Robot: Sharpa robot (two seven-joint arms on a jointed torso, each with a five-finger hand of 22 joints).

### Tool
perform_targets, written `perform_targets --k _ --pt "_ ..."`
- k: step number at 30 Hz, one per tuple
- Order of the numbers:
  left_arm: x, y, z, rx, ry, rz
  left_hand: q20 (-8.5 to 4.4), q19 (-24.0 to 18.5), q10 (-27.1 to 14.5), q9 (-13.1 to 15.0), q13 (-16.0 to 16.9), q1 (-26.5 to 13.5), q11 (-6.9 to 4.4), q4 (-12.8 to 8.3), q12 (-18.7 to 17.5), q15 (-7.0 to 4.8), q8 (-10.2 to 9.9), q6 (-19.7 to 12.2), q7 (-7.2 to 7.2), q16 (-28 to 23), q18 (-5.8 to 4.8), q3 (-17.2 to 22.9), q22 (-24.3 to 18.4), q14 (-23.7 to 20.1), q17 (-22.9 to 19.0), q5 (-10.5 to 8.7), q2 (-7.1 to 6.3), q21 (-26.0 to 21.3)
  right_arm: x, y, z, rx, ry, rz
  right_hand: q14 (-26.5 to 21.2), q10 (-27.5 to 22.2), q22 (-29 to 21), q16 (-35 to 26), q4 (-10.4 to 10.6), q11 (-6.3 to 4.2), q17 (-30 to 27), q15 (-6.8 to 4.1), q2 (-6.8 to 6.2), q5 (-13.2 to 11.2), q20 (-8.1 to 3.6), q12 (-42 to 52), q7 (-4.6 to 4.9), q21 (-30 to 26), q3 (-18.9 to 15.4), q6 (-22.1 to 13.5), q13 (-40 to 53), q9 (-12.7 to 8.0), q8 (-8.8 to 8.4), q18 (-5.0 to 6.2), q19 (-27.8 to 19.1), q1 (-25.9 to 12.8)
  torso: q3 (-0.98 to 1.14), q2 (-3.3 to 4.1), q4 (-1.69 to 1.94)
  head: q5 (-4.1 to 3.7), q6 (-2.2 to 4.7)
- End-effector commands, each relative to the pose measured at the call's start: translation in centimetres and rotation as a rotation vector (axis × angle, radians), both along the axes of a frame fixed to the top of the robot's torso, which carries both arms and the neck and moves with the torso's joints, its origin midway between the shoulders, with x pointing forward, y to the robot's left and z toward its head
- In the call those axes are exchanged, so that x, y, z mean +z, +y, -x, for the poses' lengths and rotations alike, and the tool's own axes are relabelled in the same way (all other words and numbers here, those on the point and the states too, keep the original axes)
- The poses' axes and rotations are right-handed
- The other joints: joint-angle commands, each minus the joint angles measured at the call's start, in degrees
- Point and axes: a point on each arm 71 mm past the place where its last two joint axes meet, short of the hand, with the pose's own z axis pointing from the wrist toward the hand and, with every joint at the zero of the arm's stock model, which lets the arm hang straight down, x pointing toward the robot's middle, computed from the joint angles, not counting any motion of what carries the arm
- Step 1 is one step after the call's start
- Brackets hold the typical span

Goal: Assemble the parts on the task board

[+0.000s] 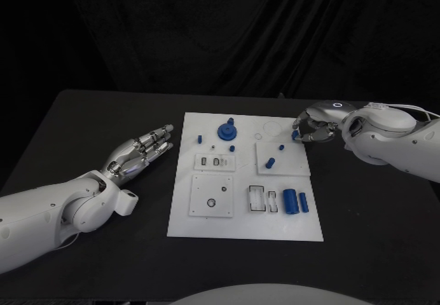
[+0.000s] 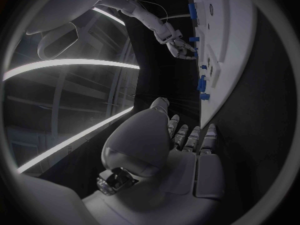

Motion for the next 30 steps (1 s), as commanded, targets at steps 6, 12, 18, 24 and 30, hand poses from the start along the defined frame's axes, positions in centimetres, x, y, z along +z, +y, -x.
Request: perform_targets --k 6,12,18,24,30 --pt "0.43 -0.13 0.19 -0.022 -0.051 0.048 0.53 0.07 0.04 -0.07 -0.02 -0.55 0.31 -0.08 0.03 0.30 -0.03 -0.36 0.08 0.00 0.92 0.37 -0.02 0.11 -0.02 -0.13 -0.18 0.17 -0.25 -0.08 -0.13 -0.022 0.001 0.010 4.14 5.97 9.95 -0.43 -0.02 0.19 11.84 0.20 -0.42 0.05 0.28 0.36 -0.05 -0.29 -0.41 0.37 15.10 0.40 0.55 0.74 -0.13 0.45 0.00 -0.01 0.01 0.01 -0.12" --pt "0.40 -0.12 0.19 -0.023 -0.049 0.048 0.53 0.07 0.04 -0.07 -0.02 -0.55 0.31 -0.08 0.03 0.30 -0.03 -0.36 0.08 0.00 0.92 0.37 -0.02 0.11 -0.02 -0.13 -0.18 0.17 -0.36 -0.01 -0.18 -0.022 0.003 0.011 4.14 5.97 9.95 -0.47 0.22 0.05 11.82 0.05 -0.37 0.03 0.12 0.36 -0.19 -0.46 -0.62 1.32 15.10 2.21 1.95 0.74 -0.12 1.22 0.00 -0.01 0.02 0.00 -0.18" --pt "0.35 -0.15 0.19 -0.024 -0.046 0.048 0.53 0.07 0.04 -0.07 -0.02 -0.55 0.31 -0.08 0.03 0.30 -0.03 -0.36 0.08 0.00 0.92 0.37 -0.02 0.11 -0.02 -0.13 -0.18 0.17 -0.44 0.05 -0.25 -0.022 0.004 0.012 4.16 5.97 9.94 -0.48 0.36 -0.10 11.84 -0.02 0.12 0.02 -0.01 0.36 -0.33 -0.67 -0.92 1.68 15.10 5.15 3.83 0.76 -0.11 1.97 -0.03 0.00 0.02 0.01 -0.26" --pt "0.30 -0.17 0.20 -0.026 -0.044 0.048 0.60 0.09 0.07 -0.07 -0.01 -0.61 0.41 -0.09 0.04 0.38 -0.03 -0.38 0.12 0.01 0.92 0.40 -0.02 0.12 -0.02 -0.28 -0.16 0.18 -0.56 0.12 -0.31 -0.019 0.005 0.012 4.16 5.97 9.94 -0.53 0.04 -0.14 11.83 -0.06 0.72 0.02 -0.03 0.36 -0.40 -0.84 -1.20 1.41 15.10 8.37 6.11 0.76 -0.07 2.73 0.00 -0.02 0.01 0.04 -0.42" --pt "0.24 -0.16 0.21 -0.026 -0.042 0.048 0.60 0.09 0.07 -0.07 -0.01 -0.61 0.41 -0.09 0.04 0.38 -0.03 -0.38 0.12 0.01 0.92 0.40 -0.02 0.12 -0.02 -0.28 -0.16 0.18 -0.58 0.22 -0.33 -0.013 0.000 0.009 4.15 5.97 9.95 -0.55 -0.19 -0.31 11.82 -0.14 1.43 0.04 -0.07 0.36 -0.68 -0.89 -1.11 1.46 15.10 10.01 7.40 0.76 -0.04 3.13 -0.01 -0.01 0.01 0.13 -0.48"
